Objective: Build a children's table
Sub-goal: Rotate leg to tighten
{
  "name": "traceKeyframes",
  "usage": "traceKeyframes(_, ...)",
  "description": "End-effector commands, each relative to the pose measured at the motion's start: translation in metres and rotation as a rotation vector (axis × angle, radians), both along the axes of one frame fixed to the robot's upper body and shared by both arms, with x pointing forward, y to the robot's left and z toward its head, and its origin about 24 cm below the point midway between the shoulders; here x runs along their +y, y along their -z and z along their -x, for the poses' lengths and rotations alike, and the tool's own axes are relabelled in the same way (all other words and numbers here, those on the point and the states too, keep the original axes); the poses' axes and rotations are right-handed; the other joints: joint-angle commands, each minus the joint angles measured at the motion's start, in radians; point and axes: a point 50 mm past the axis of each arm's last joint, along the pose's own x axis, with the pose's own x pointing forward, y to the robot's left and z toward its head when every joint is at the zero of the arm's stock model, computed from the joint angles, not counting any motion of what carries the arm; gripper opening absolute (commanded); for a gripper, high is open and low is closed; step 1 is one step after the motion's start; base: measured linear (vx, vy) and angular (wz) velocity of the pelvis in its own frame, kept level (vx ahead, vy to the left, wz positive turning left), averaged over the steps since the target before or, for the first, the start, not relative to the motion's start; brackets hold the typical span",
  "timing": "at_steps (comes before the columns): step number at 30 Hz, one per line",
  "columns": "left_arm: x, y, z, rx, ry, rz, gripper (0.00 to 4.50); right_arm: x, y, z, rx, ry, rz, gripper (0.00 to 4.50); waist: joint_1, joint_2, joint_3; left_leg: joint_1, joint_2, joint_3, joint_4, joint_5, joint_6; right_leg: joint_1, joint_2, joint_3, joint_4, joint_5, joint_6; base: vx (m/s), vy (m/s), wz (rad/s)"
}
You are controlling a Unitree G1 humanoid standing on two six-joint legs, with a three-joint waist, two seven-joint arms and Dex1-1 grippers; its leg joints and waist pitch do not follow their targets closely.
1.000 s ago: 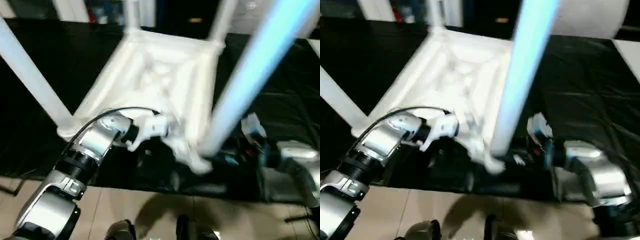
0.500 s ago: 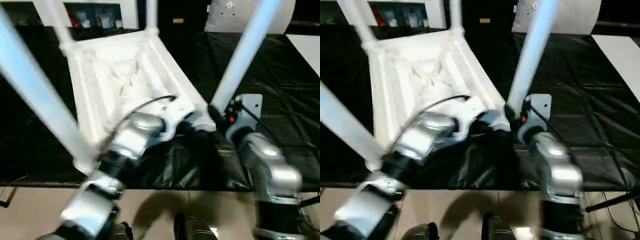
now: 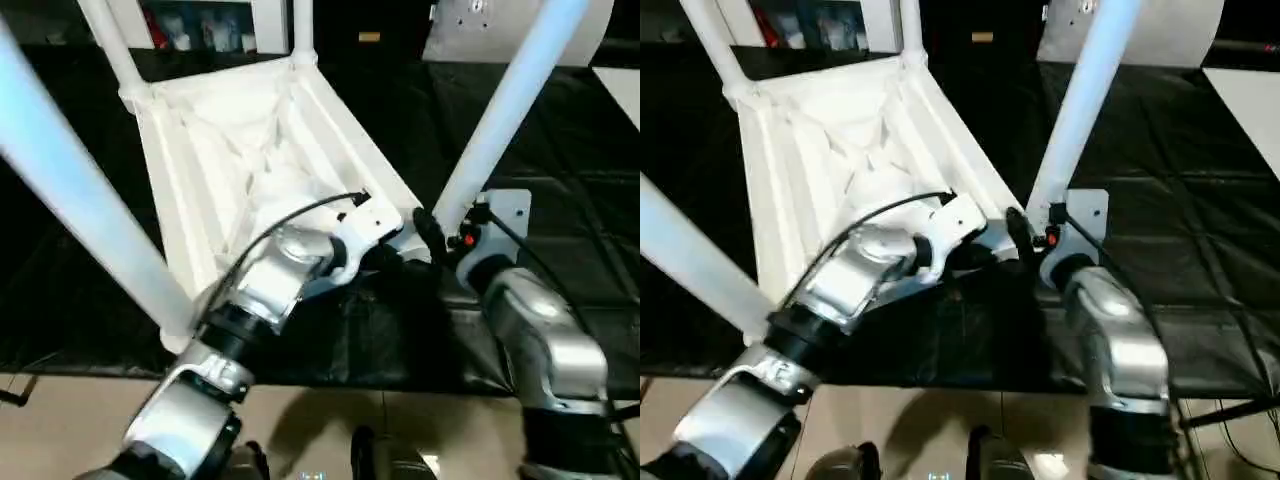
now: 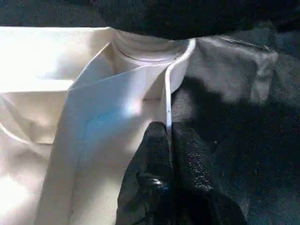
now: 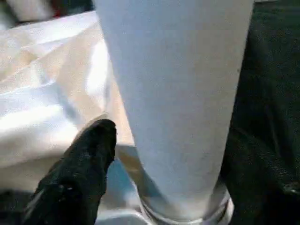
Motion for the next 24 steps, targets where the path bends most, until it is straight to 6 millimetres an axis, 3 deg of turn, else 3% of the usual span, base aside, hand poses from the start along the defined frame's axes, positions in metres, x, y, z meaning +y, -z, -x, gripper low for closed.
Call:
traceKeyframes(1,0.003,0.008,0.010,0.036,0.112,0.017,0.00,-0.007,-0.009,0.007,-0.030,-0.149,0.010,3.97,0.003,-0.017,-0.075,-0.010,0.033,-0.005,-0.041,-0.024,0.180,0.082,-0.069,0.045,-0.048,-0.144,-0.215,0.000,0.000,0.00)
traceKeyframes(4,0.016,0.011,0.011,0.038,0.179,-0.023,0.00,-0.027,-0.015,0.013,-0.027,-0.294,0.088,4.28,0.005,-0.018,-0.071,-0.009,0.035,-0.003,-0.040,-0.044,0.207,0.081,-0.070,0.042,-0.053,-0.179,-0.227,0.000,0.000,0.00)
traceKeyframes(9,0.032,0.013,0.016,0.049,0.299,-0.095,0.00,-0.042,-0.022,0.026,0.018,-0.539,0.153,4.44,0.008,-0.019,-0.069,-0.006,0.041,-0.006,-0.042,-0.083,0.190,0.075,-0.074,0.038,-0.064,-0.317,-0.206,0.000,0.000,0.00)
traceKeyframes(13,0.041,0.012,0.022,0.032,0.459,-0.159,0.00,-0.046,-0.022,0.032,0.055,-0.708,0.225,4.44,0.008,-0.021,-0.071,-0.004,0.044,-0.006,-0.039,-0.064,0.198,0.073,-0.074,0.041,-0.057,-0.272,-0.221,0.000,0.000,0.00)
traceKeyframes(22,0.043,0.007,0.029,0.013,0.667,-0.221,0.00,-0.038,-0.020,0.029,0.070,-0.914,0.251,4.44,0.029,-0.015,-0.076,0.001,0.054,-0.003,-0.032,-0.005,0.223,0.072,-0.074,0.040,-0.033,-0.132,-0.295,0.000,0.000,0.00)
traceKeyframes(23,0.043,0.006,0.029,0.011,0.679,-0.221,0.00,-0.037,-0.020,0.029,0.071,-0.928,0.250,4.17,0.034,-0.014,-0.075,0.002,0.057,-0.003,-0.031,-0.004,0.226,0.071,-0.076,0.041,-0.031,-0.122,-0.303,0.000,0.000,0.00)
traceKeyframes(24,0.043,0.006,0.029,0.011,0.682,-0.221,0.00,-0.036,-0.020,0.029,0.074,-0.937,0.247,4.17,0.037,-0.014,-0.075,0.002,0.057,-0.002,-0.031,-0.005,0.224,0.071,-0.077,0.041,-0.031,-0.122,-0.303,0.000,0.000,0.00)
